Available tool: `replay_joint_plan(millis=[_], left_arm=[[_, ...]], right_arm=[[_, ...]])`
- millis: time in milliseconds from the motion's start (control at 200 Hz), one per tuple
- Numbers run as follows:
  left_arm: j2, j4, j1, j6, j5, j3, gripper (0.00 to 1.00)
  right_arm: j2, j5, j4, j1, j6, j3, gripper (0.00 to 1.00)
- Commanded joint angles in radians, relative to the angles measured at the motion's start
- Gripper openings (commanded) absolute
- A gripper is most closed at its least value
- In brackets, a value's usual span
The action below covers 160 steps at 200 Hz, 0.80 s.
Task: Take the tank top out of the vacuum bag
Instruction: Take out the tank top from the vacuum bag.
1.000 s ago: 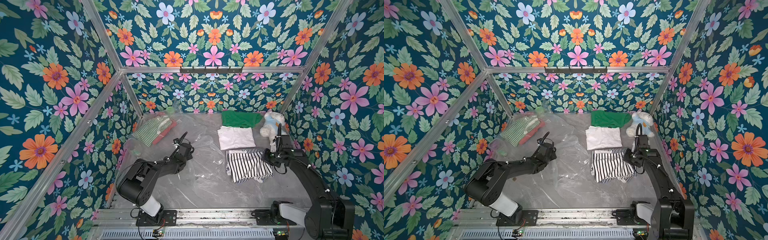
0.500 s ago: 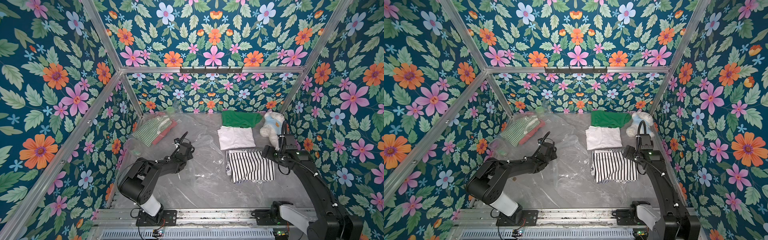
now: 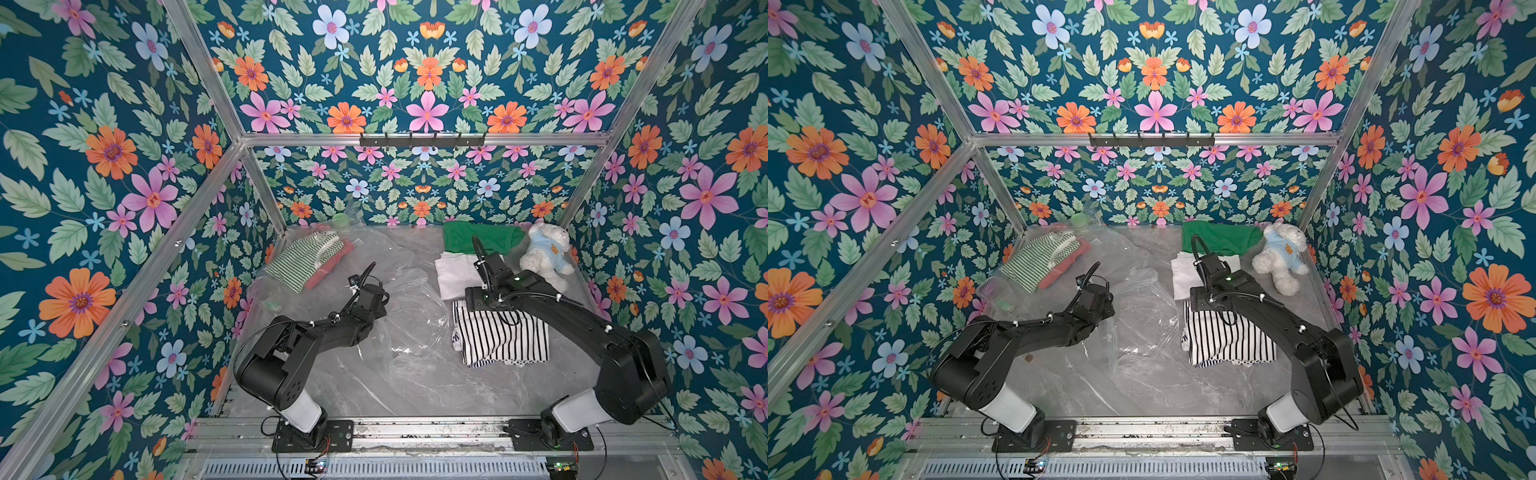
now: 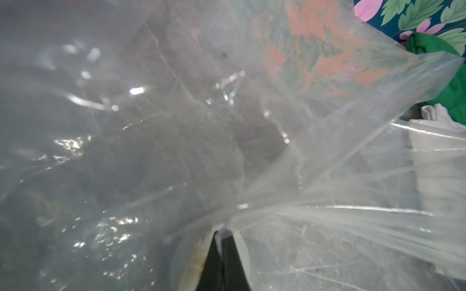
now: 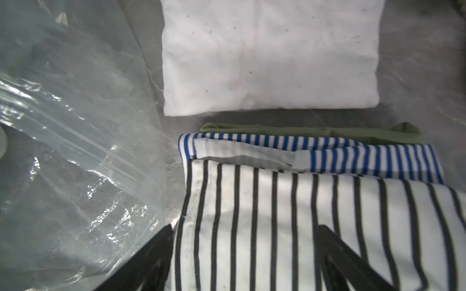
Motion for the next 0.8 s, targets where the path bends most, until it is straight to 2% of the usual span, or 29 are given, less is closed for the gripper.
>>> replay_joint_plan(millis=[0, 190, 315, 385, 465, 540, 730, 770, 795], left_arm=[[-0.001, -0.006, 0.001, 0.003, -0.02, -0.001, 0.0], [0.004, -0.003, 0.001, 0.003, -0.014, 0.002, 0.0], [0.003, -0.003, 0.001, 0.004, -0.016, 0.002, 0.0], [-0.002, -0.005, 0.0, 0.003, -0.017, 0.0, 0.0], [-0.011, -0.009, 0.001, 0.001, -0.019, -0.001, 0.0], [-0.021, -0.012, 0.001, 0.002, -0.019, -0.004, 0.0], [-0.036, -0.03, -0.004, 0.017, -0.028, 0.003, 0.0], [-0.039, -0.051, -0.017, 0.033, -0.054, 0.015, 0.0], [-0.042, -0.069, -0.029, 0.045, -0.078, 0.027, 0.0]], right_arm=[[0.069, 0.043, 0.0, 0.03, -0.004, 0.026, 0.82], [0.195, 0.032, -0.003, 0.039, -0.015, 0.046, 0.71], [0.253, 0.021, -0.006, 0.039, -0.023, 0.059, 0.59], [0.277, 0.016, 0.0, 0.04, -0.015, 0.06, 0.45], [0.298, 0.016, 0.015, 0.038, -0.002, 0.06, 0.23], [0.307, 0.019, 0.036, 0.039, 0.005, 0.062, 0.11], [0.235, 0.043, 0.154, 0.039, -0.005, 0.04, 0.08], [0.196, 0.042, 0.196, 0.039, -0.005, 0.015, 0.09], [0.169, 0.045, 0.217, 0.039, -0.005, 0.0, 0.13]])
